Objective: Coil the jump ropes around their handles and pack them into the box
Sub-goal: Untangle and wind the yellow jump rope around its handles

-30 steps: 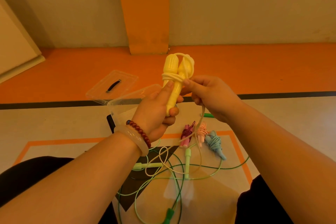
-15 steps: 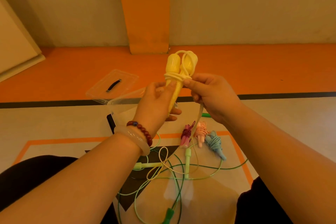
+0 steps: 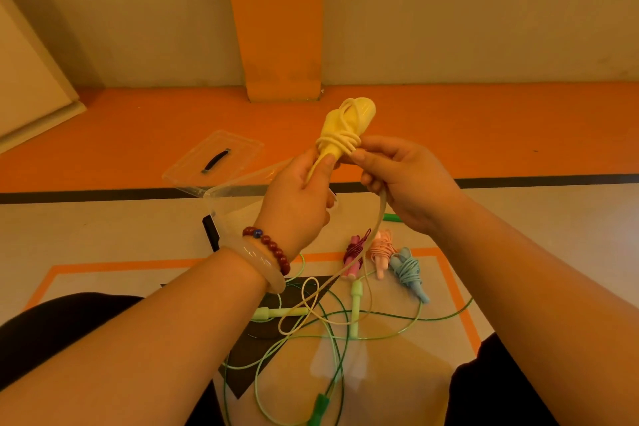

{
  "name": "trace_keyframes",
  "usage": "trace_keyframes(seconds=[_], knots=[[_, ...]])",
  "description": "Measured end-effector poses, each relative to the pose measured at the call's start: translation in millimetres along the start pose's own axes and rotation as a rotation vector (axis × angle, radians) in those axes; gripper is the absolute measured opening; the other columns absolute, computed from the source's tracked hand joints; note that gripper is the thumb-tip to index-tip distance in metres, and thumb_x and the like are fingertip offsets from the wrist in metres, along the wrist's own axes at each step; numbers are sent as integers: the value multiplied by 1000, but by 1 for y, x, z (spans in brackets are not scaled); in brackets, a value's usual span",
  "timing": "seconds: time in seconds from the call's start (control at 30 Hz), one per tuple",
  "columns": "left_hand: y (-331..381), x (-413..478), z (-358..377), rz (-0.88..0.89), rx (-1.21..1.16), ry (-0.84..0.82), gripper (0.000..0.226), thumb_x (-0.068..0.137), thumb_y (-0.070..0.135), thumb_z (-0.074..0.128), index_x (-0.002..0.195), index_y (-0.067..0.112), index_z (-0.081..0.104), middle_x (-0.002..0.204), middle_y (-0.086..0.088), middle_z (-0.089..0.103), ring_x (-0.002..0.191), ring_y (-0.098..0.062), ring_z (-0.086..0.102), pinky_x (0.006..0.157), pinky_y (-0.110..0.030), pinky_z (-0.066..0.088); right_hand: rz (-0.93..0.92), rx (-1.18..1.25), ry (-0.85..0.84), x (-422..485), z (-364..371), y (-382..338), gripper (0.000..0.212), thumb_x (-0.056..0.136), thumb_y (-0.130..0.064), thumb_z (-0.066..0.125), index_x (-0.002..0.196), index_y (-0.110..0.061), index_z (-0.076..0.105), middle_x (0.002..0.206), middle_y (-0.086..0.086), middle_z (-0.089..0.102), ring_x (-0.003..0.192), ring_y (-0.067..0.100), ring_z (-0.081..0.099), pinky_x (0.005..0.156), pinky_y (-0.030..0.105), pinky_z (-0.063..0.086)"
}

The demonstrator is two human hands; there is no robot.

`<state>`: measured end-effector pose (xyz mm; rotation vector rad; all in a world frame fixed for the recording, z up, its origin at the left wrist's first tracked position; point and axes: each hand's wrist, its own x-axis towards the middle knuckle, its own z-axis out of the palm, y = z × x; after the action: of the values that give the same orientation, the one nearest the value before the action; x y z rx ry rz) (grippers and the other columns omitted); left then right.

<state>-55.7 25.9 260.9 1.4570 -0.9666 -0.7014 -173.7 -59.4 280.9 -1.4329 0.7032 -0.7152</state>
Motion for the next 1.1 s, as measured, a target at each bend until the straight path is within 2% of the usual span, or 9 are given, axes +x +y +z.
trace_keyframes(seconds=[0.1, 0.17, 0.3, 0.37, 0.5, 0.67, 0.8, 1.0, 1.1], knots=[[6, -6, 4, -82, -222, -37, 18, 102, 29, 41, 99, 24, 59, 104, -7, 66, 53, -8, 56, 40, -22, 40, -5, 7, 43, -1, 2, 0, 21, 88, -14, 64, 108, -14, 59, 75, -2, 68, 58, 7, 53, 51, 16, 44], [10, -7, 5, -167, -356, -42, 21, 101, 31, 41, 101, 16, 57, 96, -7, 66, 51, -7, 56, 38, -20, 39, 8, 6, 48, -2, 3, 0, 27, 88, -19, 64, 113, -12, 57, 77, -1, 66, 59, 7, 53, 52, 17, 45], [18, -7, 0, -292, -496, -139, 26, 101, 34, 40, 100, 15, 57, 83, -5, 64, 51, -9, 57, 38, -18, 38, -2, -21, 0, -3, 5, 0, 29, 90, -23, 61, 118, -13, 60, 74, -5, 64, 58, 5, 49, 51, 15, 42], [21, -7, -4, -331, -508, -177, 22, 101, 34, 41, 100, 19, 58, 81, -1, 71, 56, -11, 64, 40, -18, 42, -33, -13, 9, -3, 5, 0, 23, 91, -19, 61, 113, -12, 62, 69, -7, 64, 53, 3, 48, 49, 14, 41], [18, -7, -2, -286, -356, -190, 12, 96, 27, 54, 105, 21, 58, 101, -1, 71, 80, -12, 72, 51, -24, 56, -70, -39, 55, -3, 6, -1, 14, 90, -18, 63, 104, -17, 65, 65, -10, 63, 51, 0, 47, 51, 15, 43], [11, -8, 1, -173, -65, -115, 2, 92, 21, 62, 93, 23, 62, 88, 0, 68, 71, -8, 69, 58, -25, 59, -85, -147, 142, -3, 10, 1, 24, 89, -23, 65, 112, -15, 66, 64, -17, 65, 50, -6, 54, 52, 12, 43], [12, -5, 0, -160, 81, -147, 18, 99, 27, 48, 108, 14, 57, 88, -1, 66, 67, -9, 67, 59, -22, 57, -98, -201, 159, -3, 11, 1, 31, 88, -25, 66, 117, -14, 65, 68, -17, 63, 52, -9, 55, 51, 9, 42], [15, -8, 1, -312, -214, -222, 14, 101, 24, 45, 109, 19, 56, 91, -3, 68, 67, -12, 70, 60, -30, 60, -165, -314, 170, -3, 8, 1, 32, 87, -27, 67, 119, -26, 61, 81, -14, 66, 64, -9, 59, 62, 15, 49], [16, -7, 0, -366, -389, -195, 14, 101, 22, 44, 103, 16, 57, 84, -2, 69, 54, -7, 61, 49, -21, 53, -197, -244, 61, -3, 5, -2, 37, 90, -14, 62, 121, -33, 56, 96, -10, 71, 68, -3, 61, 68, 19, 53]])
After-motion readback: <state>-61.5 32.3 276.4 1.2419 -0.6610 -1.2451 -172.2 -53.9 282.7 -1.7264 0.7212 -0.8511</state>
